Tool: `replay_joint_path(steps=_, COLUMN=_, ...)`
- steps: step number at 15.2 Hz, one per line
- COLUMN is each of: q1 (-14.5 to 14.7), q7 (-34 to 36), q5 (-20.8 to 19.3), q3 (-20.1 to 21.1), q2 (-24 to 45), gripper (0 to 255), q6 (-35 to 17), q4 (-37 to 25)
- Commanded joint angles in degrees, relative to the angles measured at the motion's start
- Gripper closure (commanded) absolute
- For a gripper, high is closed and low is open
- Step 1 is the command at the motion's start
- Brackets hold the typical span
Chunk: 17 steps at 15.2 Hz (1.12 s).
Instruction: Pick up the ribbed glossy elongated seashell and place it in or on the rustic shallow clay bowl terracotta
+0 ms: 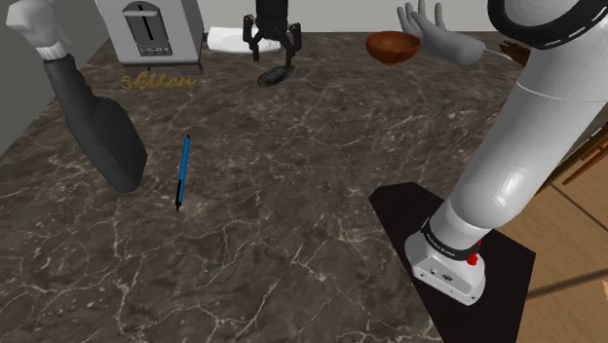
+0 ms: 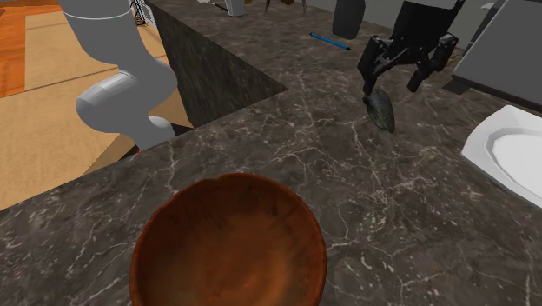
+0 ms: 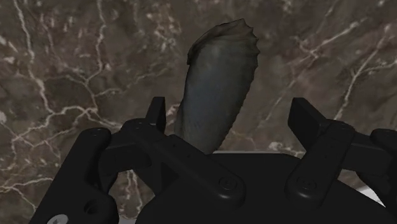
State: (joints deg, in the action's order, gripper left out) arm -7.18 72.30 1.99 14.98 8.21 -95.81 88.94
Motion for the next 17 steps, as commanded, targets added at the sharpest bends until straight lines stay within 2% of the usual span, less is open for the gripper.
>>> replay_joint_path(steps=1, q1=0.0, q7=0.1, q5=0.1, q3=0.0, q2=-0.3, gripper=0, q6=-1.6, q4=1.8)
replay_joint_path(steps=3, q1=0.0, q7=0.0, q5=0.1, q3=0.0, q2=-0.4, gripper=0, q6=-3.6, q4=4.0)
replay_joint_path(steps=11, q1=0.0, q7=0.0, q5=0.1, q3=0.0, q2=-0.4, gripper=0, q6=-3.6, q4=4.0)
replay_joint_path(steps=12, q1=0.0, q7=0.0, q5=0.1, q3=0.0, q2=-0.4, gripper=255, q6=-3.6, q4=4.0)
replay_joint_path(steps=17, q1=0.0, q7=0.1, q5=0.1, q3=0.0, q2=-0.3, gripper=255, q6=-3.5, q4=3.8)
